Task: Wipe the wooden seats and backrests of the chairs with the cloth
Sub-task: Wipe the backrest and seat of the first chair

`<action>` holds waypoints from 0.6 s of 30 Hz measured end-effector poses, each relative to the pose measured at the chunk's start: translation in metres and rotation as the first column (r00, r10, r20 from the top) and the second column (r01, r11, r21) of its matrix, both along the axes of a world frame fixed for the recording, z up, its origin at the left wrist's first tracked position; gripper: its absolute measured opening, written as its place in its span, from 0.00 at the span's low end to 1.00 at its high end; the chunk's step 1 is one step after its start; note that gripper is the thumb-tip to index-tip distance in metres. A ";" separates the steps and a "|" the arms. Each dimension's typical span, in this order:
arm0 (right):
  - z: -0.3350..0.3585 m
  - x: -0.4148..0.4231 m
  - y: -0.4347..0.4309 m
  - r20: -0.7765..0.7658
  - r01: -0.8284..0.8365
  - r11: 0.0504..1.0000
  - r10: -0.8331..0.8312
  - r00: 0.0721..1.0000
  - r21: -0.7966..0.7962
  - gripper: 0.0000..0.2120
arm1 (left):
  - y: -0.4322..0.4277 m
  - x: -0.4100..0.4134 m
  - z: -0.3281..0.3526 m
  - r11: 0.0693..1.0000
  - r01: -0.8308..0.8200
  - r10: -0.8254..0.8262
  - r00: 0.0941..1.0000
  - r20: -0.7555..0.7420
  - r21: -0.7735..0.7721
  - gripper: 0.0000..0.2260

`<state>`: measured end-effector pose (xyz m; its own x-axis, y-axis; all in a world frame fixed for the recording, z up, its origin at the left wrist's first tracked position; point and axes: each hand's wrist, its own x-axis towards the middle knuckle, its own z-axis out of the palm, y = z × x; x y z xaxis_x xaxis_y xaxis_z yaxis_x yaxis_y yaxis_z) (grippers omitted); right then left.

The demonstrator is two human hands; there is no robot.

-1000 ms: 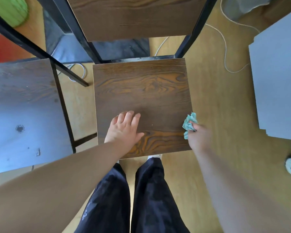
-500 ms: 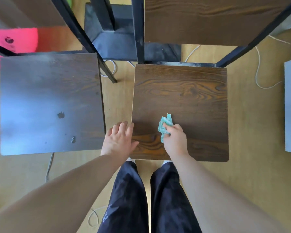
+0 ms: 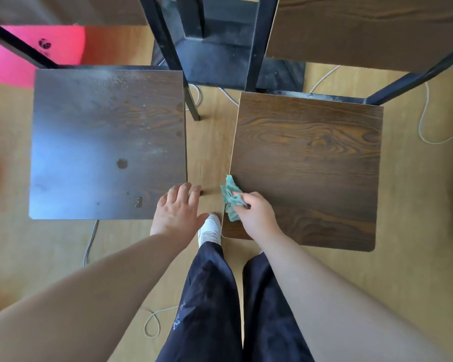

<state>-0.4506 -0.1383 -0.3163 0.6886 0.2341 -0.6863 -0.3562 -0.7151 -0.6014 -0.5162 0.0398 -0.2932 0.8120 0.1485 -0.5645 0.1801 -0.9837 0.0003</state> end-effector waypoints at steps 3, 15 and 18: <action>0.014 0.005 -0.048 -0.064 0.149 0.989 -0.149 0.987 -0.007 0.15 | -0.014 0.011 0.006 0.998 0.054 -0.054 0.999 0.007 -0.027 0.31; 0.022 0.009 -0.263 0.114 0.668 0.696 -0.665 0.738 -0.262 0.04 | -0.123 0.066 0.007 0.914 0.403 -0.401 0.915 0.030 -0.050 0.32; 0.013 0.006 -0.278 0.119 0.646 0.696 -0.646 0.754 -0.313 0.08 | -0.135 0.067 0.006 0.889 0.455 -0.454 0.890 0.032 -0.055 0.31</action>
